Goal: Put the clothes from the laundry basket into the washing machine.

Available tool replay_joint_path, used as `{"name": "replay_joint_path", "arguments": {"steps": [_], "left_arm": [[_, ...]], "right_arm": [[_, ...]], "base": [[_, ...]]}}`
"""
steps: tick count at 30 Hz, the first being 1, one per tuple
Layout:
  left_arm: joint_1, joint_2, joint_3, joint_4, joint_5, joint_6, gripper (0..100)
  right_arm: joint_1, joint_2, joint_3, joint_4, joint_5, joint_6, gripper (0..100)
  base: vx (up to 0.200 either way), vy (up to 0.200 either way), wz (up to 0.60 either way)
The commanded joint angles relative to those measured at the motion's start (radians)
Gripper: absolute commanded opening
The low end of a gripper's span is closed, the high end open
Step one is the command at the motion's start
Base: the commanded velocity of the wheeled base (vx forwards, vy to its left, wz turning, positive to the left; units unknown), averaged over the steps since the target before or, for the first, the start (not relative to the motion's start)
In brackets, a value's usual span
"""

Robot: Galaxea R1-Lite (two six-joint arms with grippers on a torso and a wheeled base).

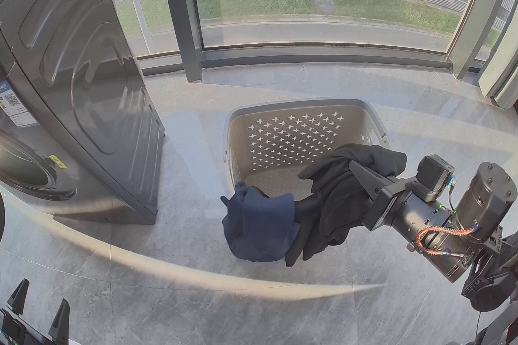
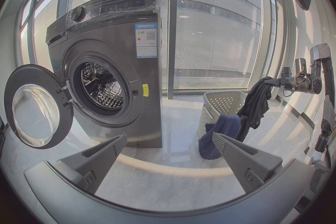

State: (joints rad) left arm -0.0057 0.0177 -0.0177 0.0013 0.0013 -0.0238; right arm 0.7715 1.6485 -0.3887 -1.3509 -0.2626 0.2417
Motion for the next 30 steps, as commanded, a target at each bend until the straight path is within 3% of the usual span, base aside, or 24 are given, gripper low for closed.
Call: {"name": "replay_joint_path", "arguments": {"steps": [1, 23, 30], "left_arm": [[0.000, -0.012, 0.016, 0.000, 0.000, -0.001, 100], [0.000, -0.012, 0.015, 0.000, 0.002, 0.001, 100], [0.000, -0.012, 0.015, 0.000, 0.002, 0.002, 100]], "right_arm": [[0.002, 0.001, 0.001, -0.002, 0.000, 0.001, 0], [0.002, 0.004, 0.004, -0.004, 0.000, 0.001, 0], [-0.009, 0.005, 0.002, 0.006, -0.003, 0.001, 0]], "base": [[0.000, 0.200, 0.00], [0.000, 0.200, 0.00], [-0.057, 0.000, 0.00]]}}
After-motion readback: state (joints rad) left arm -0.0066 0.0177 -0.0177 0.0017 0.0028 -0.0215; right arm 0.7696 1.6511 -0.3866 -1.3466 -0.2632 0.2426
